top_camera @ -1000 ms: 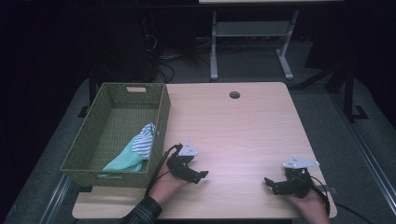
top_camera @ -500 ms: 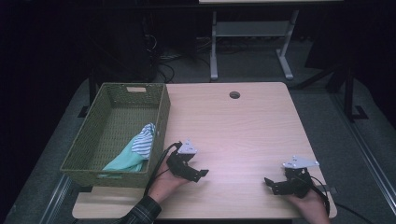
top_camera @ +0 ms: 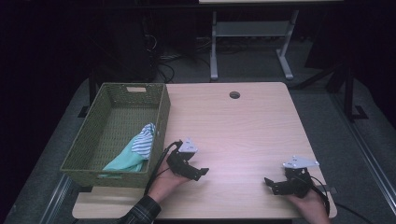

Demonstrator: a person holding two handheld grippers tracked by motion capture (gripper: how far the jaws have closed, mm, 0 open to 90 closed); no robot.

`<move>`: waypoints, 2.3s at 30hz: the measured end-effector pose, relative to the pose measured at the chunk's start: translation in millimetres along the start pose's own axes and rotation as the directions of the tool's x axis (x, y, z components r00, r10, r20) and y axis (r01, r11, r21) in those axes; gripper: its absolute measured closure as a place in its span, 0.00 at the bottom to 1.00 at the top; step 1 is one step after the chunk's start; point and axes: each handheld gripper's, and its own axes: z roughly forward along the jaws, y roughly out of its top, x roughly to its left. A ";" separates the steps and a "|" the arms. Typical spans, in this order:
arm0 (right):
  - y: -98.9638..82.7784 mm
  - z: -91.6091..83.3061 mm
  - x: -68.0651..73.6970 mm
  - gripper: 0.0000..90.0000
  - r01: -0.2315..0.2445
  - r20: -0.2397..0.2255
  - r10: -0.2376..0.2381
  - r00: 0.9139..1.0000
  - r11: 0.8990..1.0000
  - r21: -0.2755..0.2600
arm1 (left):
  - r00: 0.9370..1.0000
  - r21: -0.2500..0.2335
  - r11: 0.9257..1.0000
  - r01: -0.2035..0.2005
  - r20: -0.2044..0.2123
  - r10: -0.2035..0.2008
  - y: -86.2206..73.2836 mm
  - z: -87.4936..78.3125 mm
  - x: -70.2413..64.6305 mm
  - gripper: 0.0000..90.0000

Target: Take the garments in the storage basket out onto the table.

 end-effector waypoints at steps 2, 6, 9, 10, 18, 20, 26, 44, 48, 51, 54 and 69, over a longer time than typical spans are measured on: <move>0.0 0.0 0.0 0.03 0.000 0.000 0.000 1.000 1.000 0.000 | 1.000 0.006 1.000 -0.003 0.001 0.003 0.1 -0.2 0.6 0.15; 0.0 0.0 0.0 0.03 0.000 0.000 0.000 1.000 1.000 0.000 | 1.000 0.004 1.000 -0.009 -0.007 0.009 0.6 -0.8 0.4 0.15; 0.0 0.0 0.0 0.03 0.000 0.000 0.000 1.000 1.000 0.000 | 1.000 0.007 1.000 -0.004 -0.006 0.004 2.3 -1.9 0.0 0.15; 0.0 0.0 0.0 0.03 0.000 0.000 0.000 1.000 1.000 0.000 | 1.000 0.009 1.000 -0.010 -0.011 0.010 3.0 -2.4 0.0 0.15; 0.0 -0.1 -0.1 0.03 0.002 0.000 -0.002 1.000 1.000 0.001 | 1.000 0.014 1.000 -0.006 -0.007 0.006 6.5 -6.0 0.1 0.15; 0.0 0.0 -0.2 0.03 0.002 0.000 -0.002 1.000 1.000 0.001 | 1.000 0.016 1.000 -0.005 -0.004 0.005 6.7 -6.0 -0.1 0.15; 0.0 0.0 -0.2 0.03 0.002 0.000 -0.002 1.000 1.000 0.000 | 1.000 0.015 1.000 0.005 0.006 -0.005 7.9 -7.1 0.1 0.15; 0.0 0.0 -0.1 0.03 0.002 0.000 -0.002 1.000 1.000 0.001 | 1.000 0.009 1.000 0.016 0.010 -0.016 14.6 -14.1 0.0 0.15; 0.0 0.0 -0.1 0.03 0.002 0.000 -0.002 1.000 1.000 0.001 | 1.000 0.015 1.000 0.010 0.010 -0.010 16.3 -15.6 0.3 0.15; 0.0 0.0 -0.1 0.03 0.002 0.000 -0.002 1.000 1.000 0.000 | 1.000 0.010 1.000 0.011 0.007 -0.011 18.2 -17.6 0.0 0.15; 0.0 0.0 -0.1 0.03 0.002 0.000 -0.002 1.000 1.000 0.000 | 1.000 0.008 1.000 0.011 0.006 -0.011 19.7 -19.7 0.0 0.15; -0.1 0.0 -0.2 0.03 0.003 0.000 -0.003 1.000 1.000 0.000 | 1.000 0.006 1.000 -0.003 0.013 0.002 30.6 -29.4 -1.0 0.15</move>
